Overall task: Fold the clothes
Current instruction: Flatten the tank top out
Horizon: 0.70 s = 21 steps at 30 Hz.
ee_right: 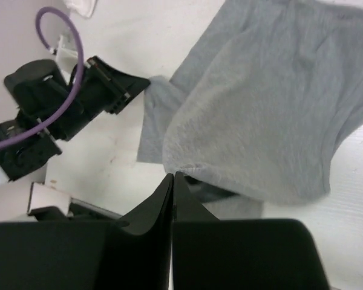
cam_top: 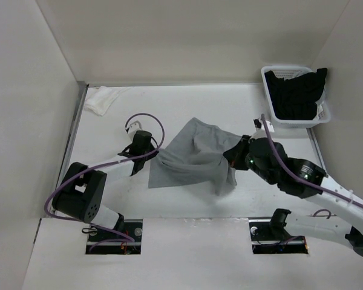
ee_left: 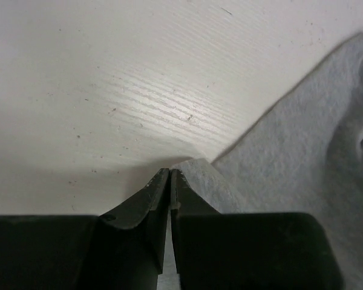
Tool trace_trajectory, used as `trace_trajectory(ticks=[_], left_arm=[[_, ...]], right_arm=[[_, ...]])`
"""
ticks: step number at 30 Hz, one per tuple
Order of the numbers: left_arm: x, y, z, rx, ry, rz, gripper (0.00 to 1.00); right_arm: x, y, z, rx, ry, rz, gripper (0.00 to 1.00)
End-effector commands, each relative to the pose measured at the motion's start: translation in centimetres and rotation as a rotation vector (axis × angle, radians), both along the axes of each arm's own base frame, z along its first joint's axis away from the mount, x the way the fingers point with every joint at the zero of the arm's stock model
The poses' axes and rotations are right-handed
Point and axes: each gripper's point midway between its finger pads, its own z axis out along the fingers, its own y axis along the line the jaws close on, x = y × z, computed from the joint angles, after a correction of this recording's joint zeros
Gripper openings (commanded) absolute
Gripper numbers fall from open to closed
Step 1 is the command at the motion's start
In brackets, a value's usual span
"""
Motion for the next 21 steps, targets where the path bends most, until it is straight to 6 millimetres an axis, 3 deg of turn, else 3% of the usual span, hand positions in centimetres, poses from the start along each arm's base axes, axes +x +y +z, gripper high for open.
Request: trace_trajectory(ticks=[1,7,11,14,17,21], left_arm=[[1.8,-0.2,2.1,-0.052,-0.067,0.024,0.03],[1.9,1.4,1.6,-0.038,-0.057,0.062,0.04],[2.1,1.8,1.4,-0.031,-0.051,0.073,0.07],[1.9,1.9,2.0,-0.022,-0.060,0.071,0.11],[1.3,2.2,3.0,0.003,-0.074,0.064,0.17],[-1.1,3.2,3.9,0.063,-0.081,0.046,0.29]], right_arm=[[2.2,-0.8,-4.4,-0.145,0.063,-0.093,0.00],[13.1,-2.6,-12.9,-0.155,0.126,-0.183,0.00],[17.3,-3.3,-16.7,-0.228,0.171,-0.215,0.00],[21.1,-4.5,-17.3,-0.248,0.164,-0.272,0.00],[24.8,-5.7,-16.6,-0.210,0.143,-0.332,0.00],[28.5,-6.4,-15.2,-0.147,0.128,-0.378,0.05]])
